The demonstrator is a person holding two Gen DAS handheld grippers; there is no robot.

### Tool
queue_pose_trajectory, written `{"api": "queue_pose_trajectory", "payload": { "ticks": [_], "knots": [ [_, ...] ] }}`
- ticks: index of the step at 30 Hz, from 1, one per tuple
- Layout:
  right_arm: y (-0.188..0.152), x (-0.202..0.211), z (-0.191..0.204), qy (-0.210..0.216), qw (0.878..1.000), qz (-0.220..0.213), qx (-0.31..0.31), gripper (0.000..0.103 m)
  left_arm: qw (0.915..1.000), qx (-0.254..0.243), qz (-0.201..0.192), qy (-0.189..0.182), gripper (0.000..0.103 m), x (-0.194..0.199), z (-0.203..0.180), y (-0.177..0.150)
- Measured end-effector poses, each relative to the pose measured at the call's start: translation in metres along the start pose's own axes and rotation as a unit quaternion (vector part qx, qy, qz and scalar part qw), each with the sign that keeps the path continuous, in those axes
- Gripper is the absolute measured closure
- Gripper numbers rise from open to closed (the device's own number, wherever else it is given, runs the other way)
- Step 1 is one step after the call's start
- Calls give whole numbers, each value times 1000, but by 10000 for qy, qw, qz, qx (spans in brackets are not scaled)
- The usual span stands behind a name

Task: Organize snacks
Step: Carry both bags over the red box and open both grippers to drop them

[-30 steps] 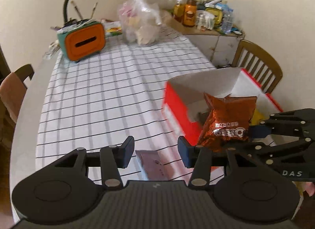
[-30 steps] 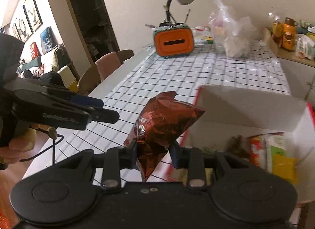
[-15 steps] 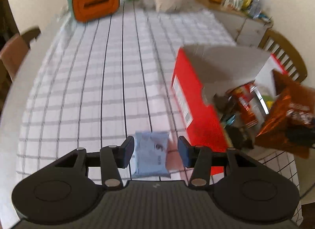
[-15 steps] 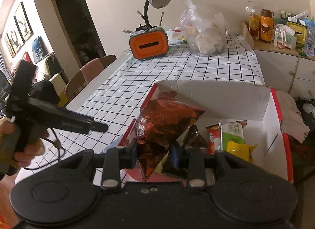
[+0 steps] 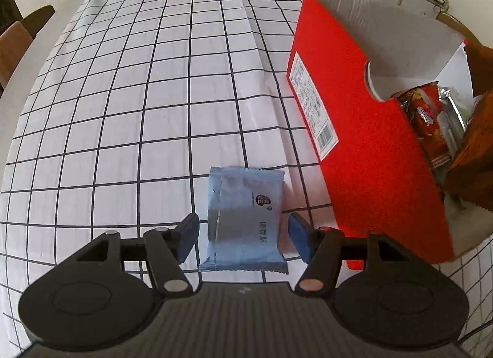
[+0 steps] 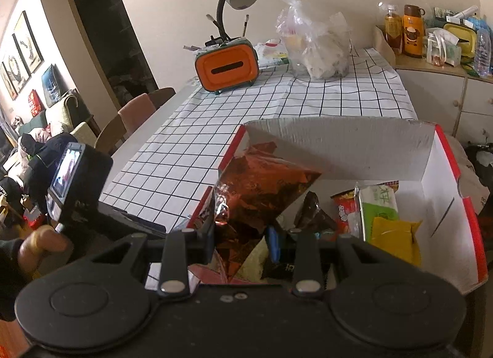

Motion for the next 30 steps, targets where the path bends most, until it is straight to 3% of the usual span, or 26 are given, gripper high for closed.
{"api": "queue_pose_trajectory", "payload": {
  "ticks": [4, 6, 8, 18, 30],
  "knots": [
    [-1, -2, 0, -23, 10000, 19, -16, 72, 10000, -52, -68, 33, 43, -2, 1, -2],
    [0, -2, -1, -29, 10000, 4, -27, 72, 9999, -102, -83, -3, 52, -2, -1, -1],
    [-1, -2, -1, -44, 10000, 7, -25, 72, 9998, -148, -95, 45, 55, -3, -2, -1],
    [-2, 1, -1, -85, 10000, 20, -13, 72, 9996, 28, -271, 24, 56, 11, 1, -6],
    [8, 24, -13, -90, 9999, -97, 77, 72, 9962, 146, -842, 177, 56, 81, -3, 5]
  ]
}}
Point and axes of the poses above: each gripper's, at about its wrist camera, not at the fingertips, and x roughly against the way its jaws point, z to its left, y to its top, the point moved 8 cm from there along -x, roughly the way its jaws point, and after that the axes turned 12 degrees about -x, right-handed, at the moved point
